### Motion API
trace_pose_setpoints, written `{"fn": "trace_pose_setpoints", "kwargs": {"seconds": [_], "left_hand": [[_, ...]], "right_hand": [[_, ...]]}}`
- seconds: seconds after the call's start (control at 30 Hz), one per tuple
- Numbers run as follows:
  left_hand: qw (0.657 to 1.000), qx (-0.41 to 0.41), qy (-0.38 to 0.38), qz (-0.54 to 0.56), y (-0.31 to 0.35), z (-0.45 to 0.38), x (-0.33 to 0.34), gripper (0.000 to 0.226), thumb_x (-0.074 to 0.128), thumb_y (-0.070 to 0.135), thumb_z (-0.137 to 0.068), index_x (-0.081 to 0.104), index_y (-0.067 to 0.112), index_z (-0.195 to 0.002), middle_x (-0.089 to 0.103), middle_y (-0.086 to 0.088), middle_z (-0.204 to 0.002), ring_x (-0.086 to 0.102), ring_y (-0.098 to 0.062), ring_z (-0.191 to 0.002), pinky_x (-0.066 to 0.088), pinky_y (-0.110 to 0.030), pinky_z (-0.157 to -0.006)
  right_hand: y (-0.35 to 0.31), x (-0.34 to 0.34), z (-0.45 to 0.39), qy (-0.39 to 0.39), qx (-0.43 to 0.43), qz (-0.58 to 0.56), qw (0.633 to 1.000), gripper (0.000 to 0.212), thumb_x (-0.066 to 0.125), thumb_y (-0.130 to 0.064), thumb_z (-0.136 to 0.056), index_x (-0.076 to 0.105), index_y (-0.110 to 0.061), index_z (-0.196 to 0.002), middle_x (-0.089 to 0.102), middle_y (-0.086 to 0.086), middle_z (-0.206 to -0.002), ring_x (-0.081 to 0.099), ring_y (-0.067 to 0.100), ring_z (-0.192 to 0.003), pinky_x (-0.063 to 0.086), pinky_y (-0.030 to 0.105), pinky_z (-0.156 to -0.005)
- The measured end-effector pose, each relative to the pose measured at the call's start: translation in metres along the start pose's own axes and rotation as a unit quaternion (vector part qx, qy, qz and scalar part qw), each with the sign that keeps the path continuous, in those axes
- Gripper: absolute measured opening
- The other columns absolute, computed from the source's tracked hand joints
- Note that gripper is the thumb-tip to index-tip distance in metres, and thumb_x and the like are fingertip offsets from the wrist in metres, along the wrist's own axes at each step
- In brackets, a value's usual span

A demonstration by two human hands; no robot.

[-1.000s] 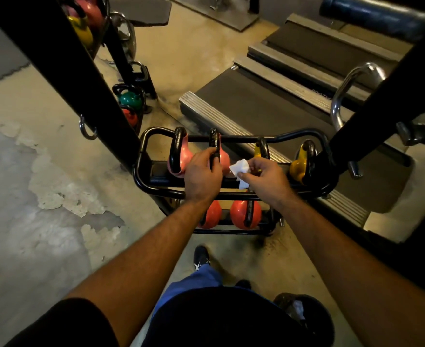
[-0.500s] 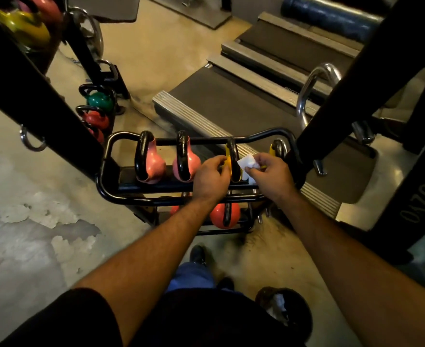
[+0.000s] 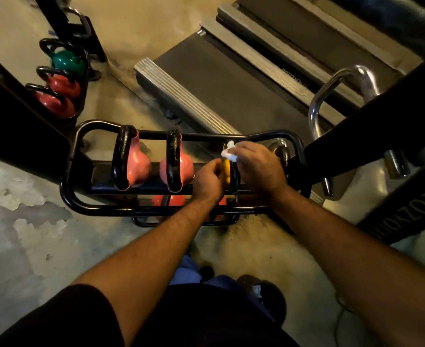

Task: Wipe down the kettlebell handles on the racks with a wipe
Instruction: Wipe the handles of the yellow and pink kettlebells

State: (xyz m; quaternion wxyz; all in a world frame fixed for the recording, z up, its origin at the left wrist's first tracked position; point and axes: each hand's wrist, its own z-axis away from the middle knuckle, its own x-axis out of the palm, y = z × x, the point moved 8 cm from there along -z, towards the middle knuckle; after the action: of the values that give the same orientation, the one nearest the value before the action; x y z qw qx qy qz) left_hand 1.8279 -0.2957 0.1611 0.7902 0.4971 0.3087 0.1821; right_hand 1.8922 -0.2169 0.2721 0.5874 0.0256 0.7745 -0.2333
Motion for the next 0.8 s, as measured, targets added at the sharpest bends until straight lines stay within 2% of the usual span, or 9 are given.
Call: {"fn": "trace_pose_setpoints", "kwargs": {"seconds": [0.1,0.17,0.23,0.33,0.43,0.5,0.6,0.67,0.8], "left_hand": [[0.999,0.024,-0.024,-0.016,-0.001,-0.006,0.004,0.027,0.058,0.030,-0.090,0.066,0.026,-0.116,0.073,0.000,-0.104,0.068,-0.017,-0.097,0.056,-0.038,-0.086],[0.998,0.045,-0.031,-0.021,0.003,-0.008,0.004,0.035,0.062,0.029,-0.090,0.062,0.026,-0.125,0.072,0.000,-0.111,0.065,-0.011,-0.101,0.050,-0.025,-0.084],[0.997,0.060,-0.038,-0.029,0.004,-0.010,0.005,0.040,0.066,0.023,-0.089,0.060,0.023,-0.129,0.070,0.001,-0.114,0.063,-0.009,-0.102,0.047,-0.021,-0.083],[0.997,0.047,-0.054,-0.032,-0.003,-0.012,0.007,0.034,0.062,0.022,-0.093,0.061,0.023,-0.127,0.071,0.000,-0.111,0.067,-0.013,-0.103,0.053,-0.026,-0.086],[0.989,0.097,-0.056,-0.096,0.005,-0.016,0.011,0.033,0.059,0.024,-0.093,0.063,0.028,-0.125,0.070,0.002,-0.115,0.067,-0.014,-0.100,0.054,-0.030,-0.085],[0.991,0.094,-0.043,-0.085,0.002,-0.019,0.010,0.031,0.060,0.019,-0.094,0.065,0.029,-0.123,0.070,0.003,-0.115,0.067,-0.009,-0.097,0.054,-0.028,-0.084],[0.998,0.046,-0.042,-0.029,-0.010,-0.018,0.009,0.023,0.056,0.022,-0.098,0.067,0.018,-0.118,0.071,0.008,-0.096,0.067,0.003,-0.085,0.055,-0.020,-0.081],[0.996,0.057,-0.050,-0.037,-0.010,-0.019,0.011,0.029,0.057,0.024,-0.095,0.065,0.021,-0.123,0.072,0.003,-0.108,0.067,-0.006,-0.097,0.056,-0.030,-0.090],[0.991,0.080,-0.074,-0.073,-0.004,-0.026,0.017,0.038,0.061,0.018,-0.093,0.061,0.027,-0.130,0.066,0.002,-0.127,0.066,-0.014,-0.108,0.054,-0.032,-0.093]], "right_hand": [[0.003,0.009,0.009,-0.012,-0.069,-0.014,0.997,0.035,0.051,-0.021,-0.094,0.072,-0.006,-0.117,0.070,0.015,-0.122,0.068,0.033,-0.109,0.058,0.041,-0.090],[0.008,0.017,0.019,-0.047,-0.093,-0.010,0.995,0.042,0.052,-0.018,-0.094,0.063,-0.001,-0.131,0.061,0.019,-0.137,0.059,0.033,-0.127,0.049,0.040,-0.105],[0.012,0.023,0.027,-0.089,-0.120,-0.002,0.989,0.047,0.054,-0.020,-0.097,0.056,0.001,-0.139,0.053,0.021,-0.145,0.050,0.036,-0.136,0.043,0.044,-0.112],[0.014,0.025,0.022,-0.128,-0.168,0.013,0.977,0.053,0.061,-0.021,-0.093,0.053,0.000,-0.141,0.051,0.023,-0.146,0.048,0.037,-0.137,0.043,0.047,-0.112],[0.015,0.008,-0.007,-0.070,-0.126,0.017,0.989,0.042,0.049,-0.017,-0.095,0.061,0.000,-0.132,0.061,0.023,-0.135,0.061,0.037,-0.124,0.053,0.050,-0.099],[0.013,0.006,-0.014,-0.057,-0.100,0.002,0.993,0.042,0.047,-0.020,-0.095,0.066,-0.001,-0.127,0.064,0.020,-0.132,0.064,0.034,-0.120,0.056,0.051,-0.095],[0.006,0.019,0.004,-0.121,-0.166,-0.049,0.977,0.042,0.052,-0.021,-0.095,0.064,-0.002,-0.130,0.061,0.019,-0.136,0.057,0.036,-0.129,0.050,0.050,-0.104],[0.014,0.021,0.005,-0.144,-0.181,-0.042,0.972,0.043,0.052,-0.020,-0.094,0.062,-0.004,-0.133,0.060,0.018,-0.138,0.056,0.035,-0.131,0.048,0.050,-0.106],[0.037,0.024,-0.027,-0.134,-0.040,-0.045,0.989,0.044,0.040,-0.026,-0.099,0.065,-0.015,-0.134,0.061,0.008,-0.140,0.057,0.026,-0.131,0.051,0.050,-0.103]]}}
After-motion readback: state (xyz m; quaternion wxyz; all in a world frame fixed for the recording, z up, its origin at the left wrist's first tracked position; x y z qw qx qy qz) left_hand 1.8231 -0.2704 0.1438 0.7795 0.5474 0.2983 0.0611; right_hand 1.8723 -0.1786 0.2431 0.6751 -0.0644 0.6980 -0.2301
